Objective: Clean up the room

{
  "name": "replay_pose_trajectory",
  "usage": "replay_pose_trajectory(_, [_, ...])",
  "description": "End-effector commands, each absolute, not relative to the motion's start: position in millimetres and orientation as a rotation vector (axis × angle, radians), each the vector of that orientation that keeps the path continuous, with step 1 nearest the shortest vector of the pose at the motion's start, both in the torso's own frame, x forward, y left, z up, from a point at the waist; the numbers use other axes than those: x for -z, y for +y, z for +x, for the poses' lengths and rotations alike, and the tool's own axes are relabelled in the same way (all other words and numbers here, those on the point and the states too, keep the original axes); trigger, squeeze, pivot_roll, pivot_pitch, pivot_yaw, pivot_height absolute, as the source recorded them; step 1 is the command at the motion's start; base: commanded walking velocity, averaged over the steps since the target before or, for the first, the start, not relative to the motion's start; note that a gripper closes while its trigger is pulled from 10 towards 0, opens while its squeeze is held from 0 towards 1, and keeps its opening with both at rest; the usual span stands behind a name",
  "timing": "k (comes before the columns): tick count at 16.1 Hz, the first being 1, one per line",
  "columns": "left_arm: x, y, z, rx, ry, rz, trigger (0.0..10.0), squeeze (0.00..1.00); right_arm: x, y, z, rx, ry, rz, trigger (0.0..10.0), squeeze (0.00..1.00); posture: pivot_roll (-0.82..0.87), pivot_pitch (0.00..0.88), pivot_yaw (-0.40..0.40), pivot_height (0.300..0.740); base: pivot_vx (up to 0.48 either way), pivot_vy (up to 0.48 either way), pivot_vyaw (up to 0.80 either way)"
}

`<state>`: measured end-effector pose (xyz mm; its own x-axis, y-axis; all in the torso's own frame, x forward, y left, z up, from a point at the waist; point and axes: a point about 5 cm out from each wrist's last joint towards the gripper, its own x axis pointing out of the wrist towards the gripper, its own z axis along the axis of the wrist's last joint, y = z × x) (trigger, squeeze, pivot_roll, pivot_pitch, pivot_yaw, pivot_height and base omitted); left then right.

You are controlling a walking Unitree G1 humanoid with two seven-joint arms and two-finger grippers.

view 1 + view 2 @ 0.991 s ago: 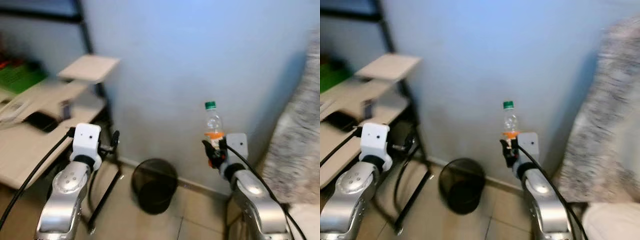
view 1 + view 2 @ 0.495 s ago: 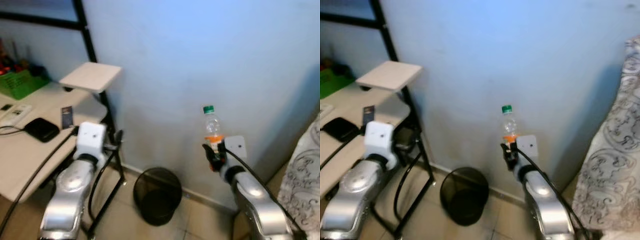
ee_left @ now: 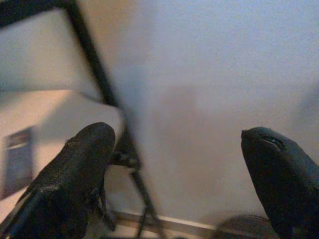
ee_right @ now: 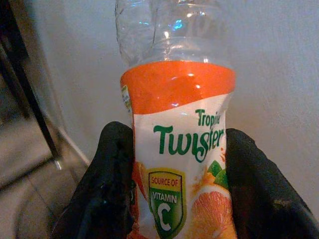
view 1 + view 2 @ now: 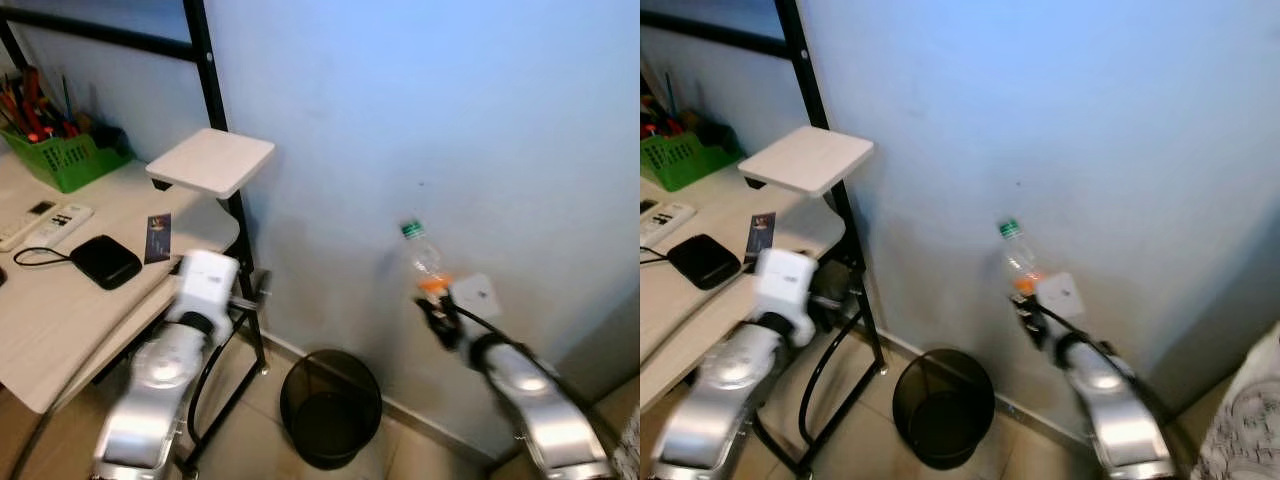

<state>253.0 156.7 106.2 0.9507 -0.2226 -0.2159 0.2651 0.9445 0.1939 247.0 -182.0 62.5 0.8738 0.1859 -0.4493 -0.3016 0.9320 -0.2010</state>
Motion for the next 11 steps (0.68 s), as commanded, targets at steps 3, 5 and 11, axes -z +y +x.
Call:
replay_pose_trajectory(3, [-103.4, 161.2, 249.2, 0.299, 0.217, 0.267, 10.0, 0.0, -57.9, -169.4, 253.2, -0.422, 0.436, -0.345, 10.0, 0.0, 0.06, 0.0, -0.01, 0.74, 0.0, 0.0, 0.0])
replay_pose_trajectory(5, [-90.9, 159.9, 248.0, 0.469, 0.285, 0.36, 10.0, 0.0, -45.2, -161.6, 269.8, -0.445, 0.455, -0.34, 10.0, 0.0, 0.07, 0.0, -0.01, 0.74, 0.0, 0.0, 0.0])
replay_pose_trajectory(11, [-86.0, 162.8, 252.6, 0.812, 0.365, 0.464, 10.0, 0.0, -13.8, -119.8, 301.8, -0.448, 0.57, -0.322, 10.0, 0.0, 0.07, 0.0, 0.005, 0.74, 0.0, 0.0, 0.0])
